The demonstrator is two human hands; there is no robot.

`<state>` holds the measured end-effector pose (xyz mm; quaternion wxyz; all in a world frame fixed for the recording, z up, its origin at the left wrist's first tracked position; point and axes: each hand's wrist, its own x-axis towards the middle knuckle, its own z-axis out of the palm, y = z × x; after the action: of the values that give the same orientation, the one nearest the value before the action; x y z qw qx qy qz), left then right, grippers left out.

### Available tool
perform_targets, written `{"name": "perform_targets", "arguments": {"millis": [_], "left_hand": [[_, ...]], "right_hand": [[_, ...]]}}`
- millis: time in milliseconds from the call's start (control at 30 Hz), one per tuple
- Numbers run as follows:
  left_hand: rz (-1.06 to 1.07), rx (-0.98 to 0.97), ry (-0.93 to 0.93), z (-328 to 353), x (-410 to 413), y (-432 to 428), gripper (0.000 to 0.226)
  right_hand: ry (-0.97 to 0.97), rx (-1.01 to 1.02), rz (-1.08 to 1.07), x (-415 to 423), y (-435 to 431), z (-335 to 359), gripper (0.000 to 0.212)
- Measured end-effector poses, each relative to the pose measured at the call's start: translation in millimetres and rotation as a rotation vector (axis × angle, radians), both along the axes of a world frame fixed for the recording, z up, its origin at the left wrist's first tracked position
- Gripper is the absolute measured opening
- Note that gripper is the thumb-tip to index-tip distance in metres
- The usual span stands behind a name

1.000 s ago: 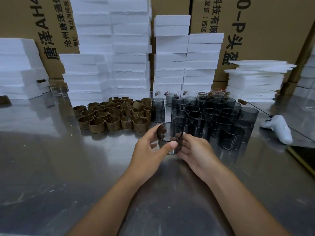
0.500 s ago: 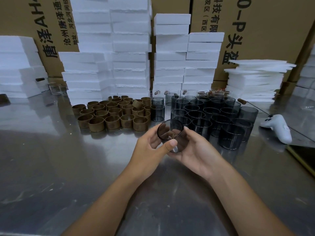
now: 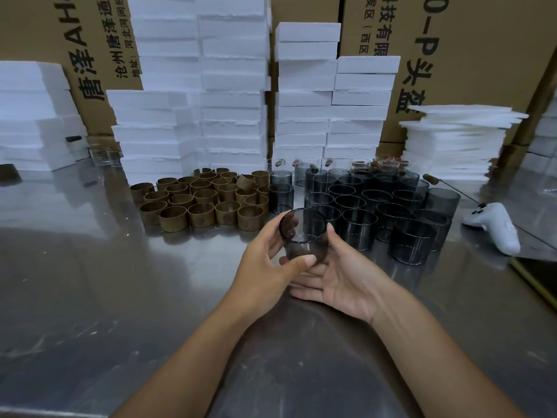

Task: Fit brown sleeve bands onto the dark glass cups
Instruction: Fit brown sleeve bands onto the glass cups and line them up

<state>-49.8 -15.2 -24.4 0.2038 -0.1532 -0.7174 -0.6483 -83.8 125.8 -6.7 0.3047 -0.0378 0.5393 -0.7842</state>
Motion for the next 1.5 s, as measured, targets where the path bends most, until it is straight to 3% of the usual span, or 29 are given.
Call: {"name": "perform_targets", "arguments": {"millis": [300,533,767,1033,1333,1500], "left_hand": [[0.1,-0.17,0.053,0.1,1.1,-0.4,0.07],[0.109,-0.197,0.045,0.8,1.7,1.5,0.069],[0.088,-0.131,0.035,0.5,2.1,3.1,0.062],[0.064,-0.029,-0.002,0.8,1.0,2.7,0.057],[0.058,-0.015,0.032,2.4,2.8,1.7,0.067],[0.074,-0.046,0.034,1.3,2.0,-0.1,0.074]], "right_hand": [[0.038,0.031,-0.221,-1.0,-1.2,-2.2,0.038],[0.096,-0.094,-0.297,-3.6,-0.6,-2.4,0.023],[0.052,-0.236,-0.263,0.1,-3.4,2.6,0.029],[0.067,-0.232,-0.058,3.6,-3.4,2.8,0.042],[0.019,-0.064,-0.023,3.1,-3.2,1.8,0.064],[0.012,0.007,-0.118,0.8,-2.4,0.3,0.051]]}}
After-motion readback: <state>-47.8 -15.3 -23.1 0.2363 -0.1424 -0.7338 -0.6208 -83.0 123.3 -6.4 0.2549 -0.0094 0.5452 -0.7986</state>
